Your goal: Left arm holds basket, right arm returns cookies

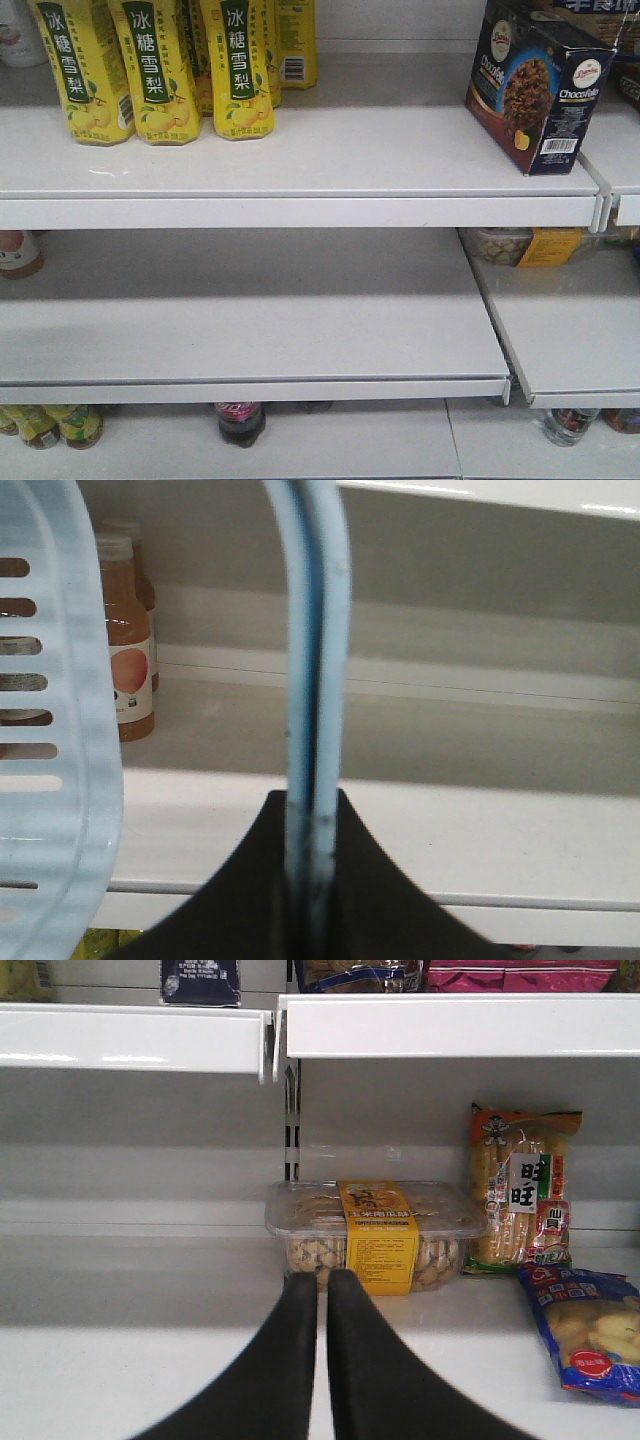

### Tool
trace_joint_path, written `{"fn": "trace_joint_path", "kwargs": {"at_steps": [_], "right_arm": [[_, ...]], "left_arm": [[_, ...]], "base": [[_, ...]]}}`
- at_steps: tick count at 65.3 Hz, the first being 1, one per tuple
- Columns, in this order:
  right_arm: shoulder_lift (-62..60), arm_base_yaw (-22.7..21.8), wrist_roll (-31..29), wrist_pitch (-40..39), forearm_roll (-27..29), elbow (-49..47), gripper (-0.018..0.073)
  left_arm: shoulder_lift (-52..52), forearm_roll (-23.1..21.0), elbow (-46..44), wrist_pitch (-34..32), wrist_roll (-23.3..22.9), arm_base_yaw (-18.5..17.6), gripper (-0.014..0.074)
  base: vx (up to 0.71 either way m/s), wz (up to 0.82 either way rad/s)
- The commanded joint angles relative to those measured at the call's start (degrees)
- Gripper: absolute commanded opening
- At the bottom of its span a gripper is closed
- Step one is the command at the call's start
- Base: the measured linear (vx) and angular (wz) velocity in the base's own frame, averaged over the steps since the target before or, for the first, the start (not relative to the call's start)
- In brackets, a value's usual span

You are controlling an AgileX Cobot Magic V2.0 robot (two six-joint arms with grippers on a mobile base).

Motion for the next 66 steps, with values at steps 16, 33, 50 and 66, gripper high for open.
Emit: {"fn": "trace_joint_path", "kwargs": {"at_steps": [16, 33, 50, 66], "right_arm": [[-0.69, 0.00, -0.37, -4.72, -0.54, 1.11, -0.0006], [-0.69, 0.00, -0.37, -4.72, -0.54, 1.11, -0.0006], [-0.69, 0.00, -0.37, -4.72, -0.54, 1.11, -0.0006], [-0.69, 0.00, -0.40, -4.72, -0.54, 1.11, -0.0006]], "left_arm": [[-1.01, 0.65, -1.72, -5.73, 1.20, -0.34, -0.0003], [-1.01, 0.65, -1.72, -5.73, 1.20, -0.34, -0.0003], [-1.01, 0.65, -1.72, -5.73, 1.20, -0.34, -0.0003], [-1.01, 0.65, -1.72, -5.73, 1.20, -0.34, -0.0003]], "base": [[0.00, 0.00], [0.00, 0.00], [0.00, 0.00], [0.00, 0.00]]}}
